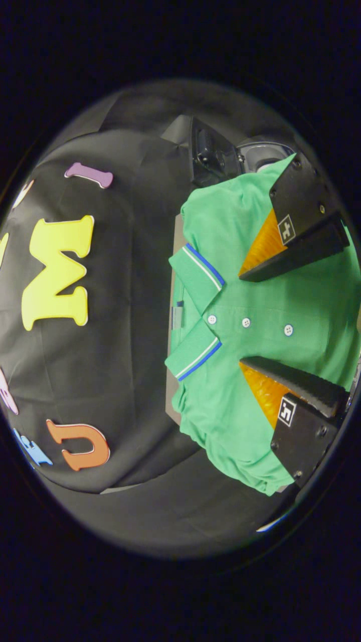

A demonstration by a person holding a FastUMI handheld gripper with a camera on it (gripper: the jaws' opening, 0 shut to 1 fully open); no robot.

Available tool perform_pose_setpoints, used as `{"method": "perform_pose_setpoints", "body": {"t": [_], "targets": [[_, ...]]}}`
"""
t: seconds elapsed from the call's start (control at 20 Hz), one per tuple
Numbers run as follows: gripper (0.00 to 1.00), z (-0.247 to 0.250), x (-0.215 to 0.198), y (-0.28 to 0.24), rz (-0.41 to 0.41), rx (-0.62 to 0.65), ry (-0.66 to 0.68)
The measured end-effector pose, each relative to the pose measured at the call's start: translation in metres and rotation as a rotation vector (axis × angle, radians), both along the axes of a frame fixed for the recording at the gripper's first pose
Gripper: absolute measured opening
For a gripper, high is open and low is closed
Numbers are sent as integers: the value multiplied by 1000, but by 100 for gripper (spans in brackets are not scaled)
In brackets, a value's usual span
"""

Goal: Put the clothes into the washing machine and then close the washing machine lid.

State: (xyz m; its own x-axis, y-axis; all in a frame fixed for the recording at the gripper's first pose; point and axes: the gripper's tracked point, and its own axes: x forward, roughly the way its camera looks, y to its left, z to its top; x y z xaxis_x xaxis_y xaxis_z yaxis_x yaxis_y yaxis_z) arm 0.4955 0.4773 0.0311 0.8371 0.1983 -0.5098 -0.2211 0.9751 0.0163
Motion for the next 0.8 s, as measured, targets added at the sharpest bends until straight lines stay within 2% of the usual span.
{"method": "perform_pose_setpoints", "body": {"t": [0.05,0.15,0.25,0.35,0.45,0.5,0.6,0.8], "targets": [[94,0,0,1,16,-3,20],[85,0,2,3,38,-4,48],[64,3,-1,2,51,9,66],[42,5,2,0,24,68,69],[21,4,2,-2,54,76,77],[14,3,1,-2,76,82,76],[8,4,0,-3,110,113,81],[6,11,-1,-8,131,198,78]]}}
